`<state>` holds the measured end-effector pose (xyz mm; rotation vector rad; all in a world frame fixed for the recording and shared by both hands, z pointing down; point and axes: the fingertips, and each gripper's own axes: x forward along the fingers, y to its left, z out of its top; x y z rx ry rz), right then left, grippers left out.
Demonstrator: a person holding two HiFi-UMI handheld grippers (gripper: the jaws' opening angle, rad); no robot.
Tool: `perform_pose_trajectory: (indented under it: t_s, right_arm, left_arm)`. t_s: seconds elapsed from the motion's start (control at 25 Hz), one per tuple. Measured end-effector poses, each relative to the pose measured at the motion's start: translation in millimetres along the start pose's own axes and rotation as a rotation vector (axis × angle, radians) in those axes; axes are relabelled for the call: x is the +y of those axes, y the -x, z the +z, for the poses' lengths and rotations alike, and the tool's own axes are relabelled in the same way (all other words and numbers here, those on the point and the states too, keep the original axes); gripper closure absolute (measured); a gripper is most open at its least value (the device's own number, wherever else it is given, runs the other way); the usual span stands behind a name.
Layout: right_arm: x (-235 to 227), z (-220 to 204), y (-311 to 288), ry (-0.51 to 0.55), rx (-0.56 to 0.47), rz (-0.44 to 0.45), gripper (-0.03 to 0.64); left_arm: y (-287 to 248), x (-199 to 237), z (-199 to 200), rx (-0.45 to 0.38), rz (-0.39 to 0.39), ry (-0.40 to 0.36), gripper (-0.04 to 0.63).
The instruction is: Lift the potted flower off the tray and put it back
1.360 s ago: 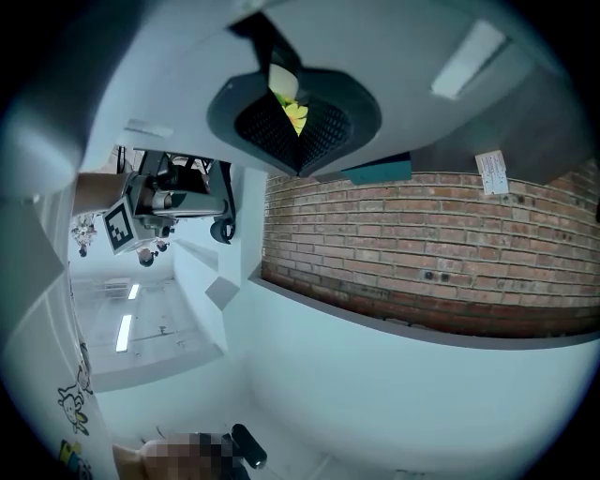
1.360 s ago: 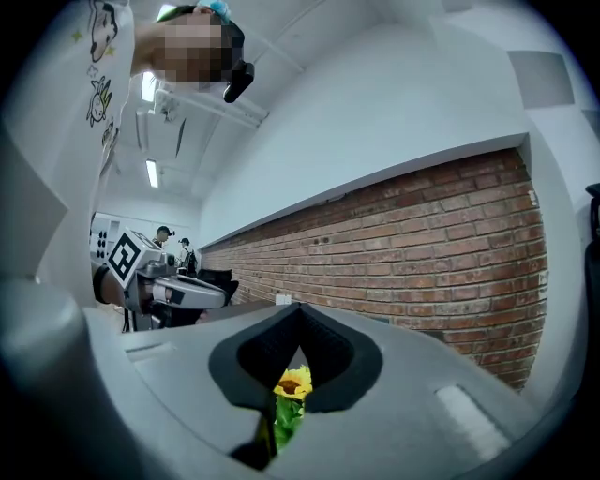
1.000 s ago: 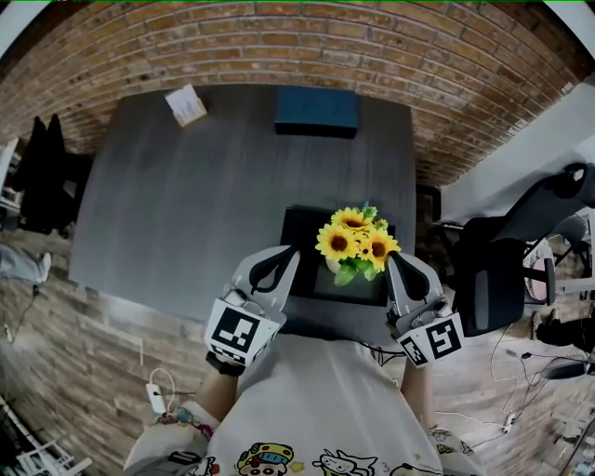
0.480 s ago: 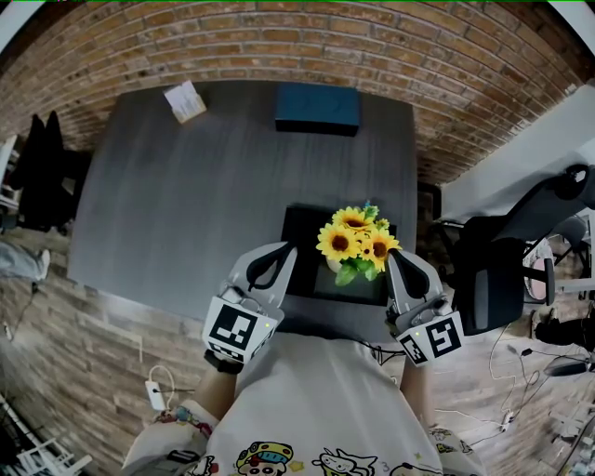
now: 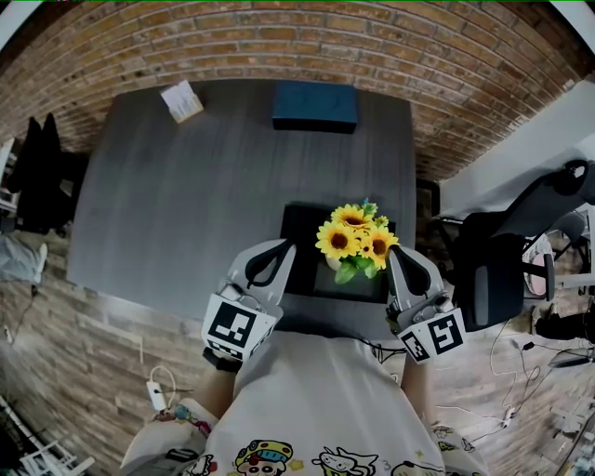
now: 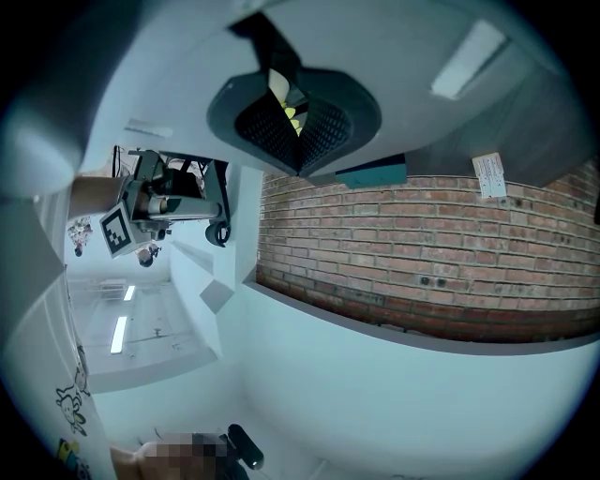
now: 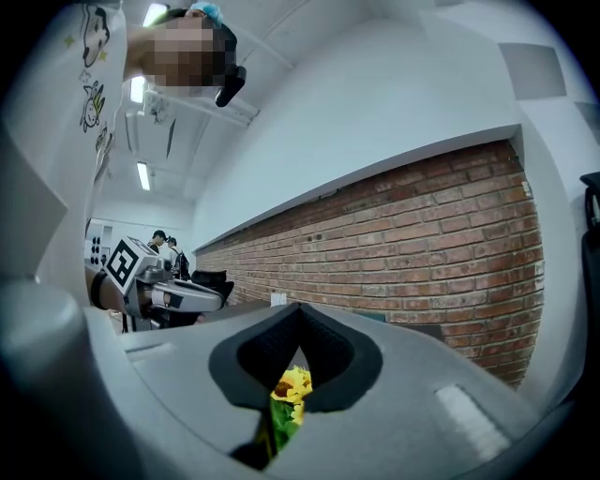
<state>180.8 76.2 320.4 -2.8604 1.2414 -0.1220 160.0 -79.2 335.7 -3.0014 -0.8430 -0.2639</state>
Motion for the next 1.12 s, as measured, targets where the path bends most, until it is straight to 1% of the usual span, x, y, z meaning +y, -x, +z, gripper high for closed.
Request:
perform_pose_trajectory:
  t_s: [0.32,0.48,0.64,0.8,1.12]
  right_arm:
    - [-2.1,-2.9,0.6,0.001,0.006,-0.015,0.617]
    - [-3.7,-3.1,3.3,-0.005,0.005,-0.023,0.617]
    - [-4.4,-2.3,4.0,-0.01,0.001,-0.024,0.617]
    - [-2.2,-2.2,3.2,-0.009,0.002,-0.013,0.617]
    - [0.4,-7.4,0.4,-0.006,0.022,-0.003,0.617]
  left_arm:
    - [-1.1,0.4,-4.4,0.018,0.002,0.007,0.597]
    - [-1.8,-0.3,-0.5,-0.002,0.0,-0.002,0.597]
    - [-0.3,-0.2,-8.3,0.045,0.008,0.014,0.597]
    - [-1.7,-0.4,-0.8,0.002,0.001,-0.001,0.597]
    - [-0.8,1.0,-3.4,0.008,0.008,0.002,0.597]
